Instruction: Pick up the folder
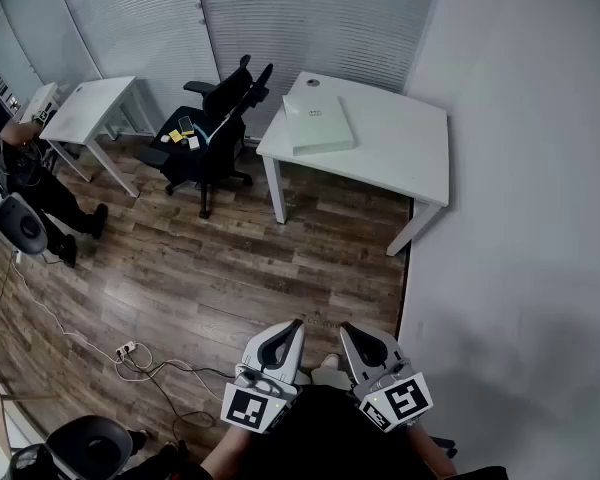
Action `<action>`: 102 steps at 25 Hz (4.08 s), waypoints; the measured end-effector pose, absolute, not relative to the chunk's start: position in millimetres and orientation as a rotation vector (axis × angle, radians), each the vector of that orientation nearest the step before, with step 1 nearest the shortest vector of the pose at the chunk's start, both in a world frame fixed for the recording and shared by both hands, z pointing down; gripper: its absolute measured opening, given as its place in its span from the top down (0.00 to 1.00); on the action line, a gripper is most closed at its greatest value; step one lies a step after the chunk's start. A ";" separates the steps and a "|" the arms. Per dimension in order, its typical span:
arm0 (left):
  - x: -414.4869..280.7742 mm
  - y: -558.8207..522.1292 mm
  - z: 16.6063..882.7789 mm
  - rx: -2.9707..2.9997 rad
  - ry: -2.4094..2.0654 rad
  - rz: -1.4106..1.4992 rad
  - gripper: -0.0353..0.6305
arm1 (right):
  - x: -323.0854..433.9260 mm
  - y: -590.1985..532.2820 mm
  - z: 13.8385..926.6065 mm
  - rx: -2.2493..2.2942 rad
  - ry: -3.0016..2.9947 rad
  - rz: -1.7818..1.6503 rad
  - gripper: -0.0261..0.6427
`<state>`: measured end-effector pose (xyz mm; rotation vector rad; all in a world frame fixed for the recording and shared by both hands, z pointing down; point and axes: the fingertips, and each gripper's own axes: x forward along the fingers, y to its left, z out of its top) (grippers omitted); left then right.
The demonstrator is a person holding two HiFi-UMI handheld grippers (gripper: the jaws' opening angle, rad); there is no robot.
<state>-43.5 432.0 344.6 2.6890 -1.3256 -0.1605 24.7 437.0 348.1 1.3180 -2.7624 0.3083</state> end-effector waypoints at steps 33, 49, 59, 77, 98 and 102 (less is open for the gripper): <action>42.0 452.5 355.2 2.795 -1.311 -0.008 0.94 | 96.7 454.3 349.5 1.375 -2.813 0.309 0.96; 58.5 405.8 357.5 2.781 -1.248 -0.047 0.94 | 109.1 413.0 348.2 1.333 -2.850 0.286 0.96; 49.1 337.0 357.3 2.779 -1.244 -0.063 0.94 | 102.1 341.1 354.1 1.376 -2.794 0.394 0.96; -24.8 179.0 343.2 2.723 -1.296 -0.205 0.94 | 44.5 206.7 360.7 1.394 -2.738 0.362 0.96; -63.5 98.4 359.1 2.725 -1.343 -0.135 0.94 | 13.9 116.7 380.6 1.385 -2.691 0.428 0.96; -71.2 79.5 366.4 2.701 -1.388 -0.141 0.94 | 9.6 87.5 383.1 1.364 -2.717 0.429 0.96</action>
